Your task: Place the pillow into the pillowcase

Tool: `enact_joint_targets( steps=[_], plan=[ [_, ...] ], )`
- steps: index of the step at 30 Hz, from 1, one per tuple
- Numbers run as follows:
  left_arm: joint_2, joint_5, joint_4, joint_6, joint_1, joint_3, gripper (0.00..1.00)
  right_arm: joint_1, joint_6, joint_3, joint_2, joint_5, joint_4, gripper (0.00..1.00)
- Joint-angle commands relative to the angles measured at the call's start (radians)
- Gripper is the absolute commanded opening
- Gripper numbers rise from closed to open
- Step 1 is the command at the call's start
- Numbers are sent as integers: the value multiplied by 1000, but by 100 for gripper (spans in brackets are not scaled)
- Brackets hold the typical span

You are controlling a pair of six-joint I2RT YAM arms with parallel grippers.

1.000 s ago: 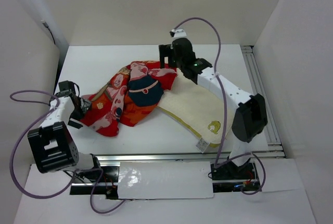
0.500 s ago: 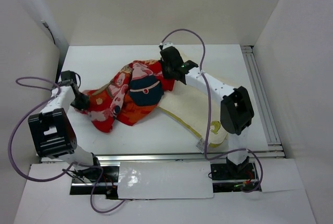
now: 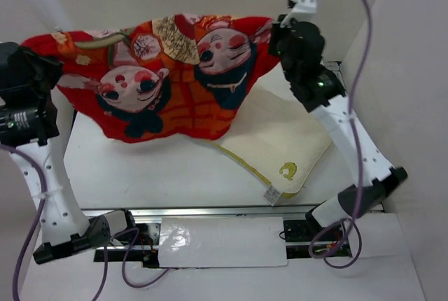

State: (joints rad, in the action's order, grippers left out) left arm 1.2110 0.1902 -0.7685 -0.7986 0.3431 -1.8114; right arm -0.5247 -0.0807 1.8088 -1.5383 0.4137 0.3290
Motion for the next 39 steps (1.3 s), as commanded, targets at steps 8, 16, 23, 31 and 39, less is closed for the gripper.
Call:
enact_joint_targets(
  steps=[8, 16, 23, 31, 39],
  plan=[
    [-94, 123, -118, 167, 8, -451, 0, 11, 182, 132, 330, 123, -171, 0],
    [-107, -12, -23, 158, 8, -419, 0, 11, 240, 305, 222, 92, -97, 0],
    [-85, -67, 67, 157, 8, -162, 0, 11, 240, 138, 175, 146, -183, 0],
    [48, -182, 362, 139, -1, 319, 0, 160, 82, -101, -86, -33, -222, 3],
    [286, -94, 243, 220, -59, 168, 100, 235, 67, 197, -445, -70, 29, 47]
  ],
)
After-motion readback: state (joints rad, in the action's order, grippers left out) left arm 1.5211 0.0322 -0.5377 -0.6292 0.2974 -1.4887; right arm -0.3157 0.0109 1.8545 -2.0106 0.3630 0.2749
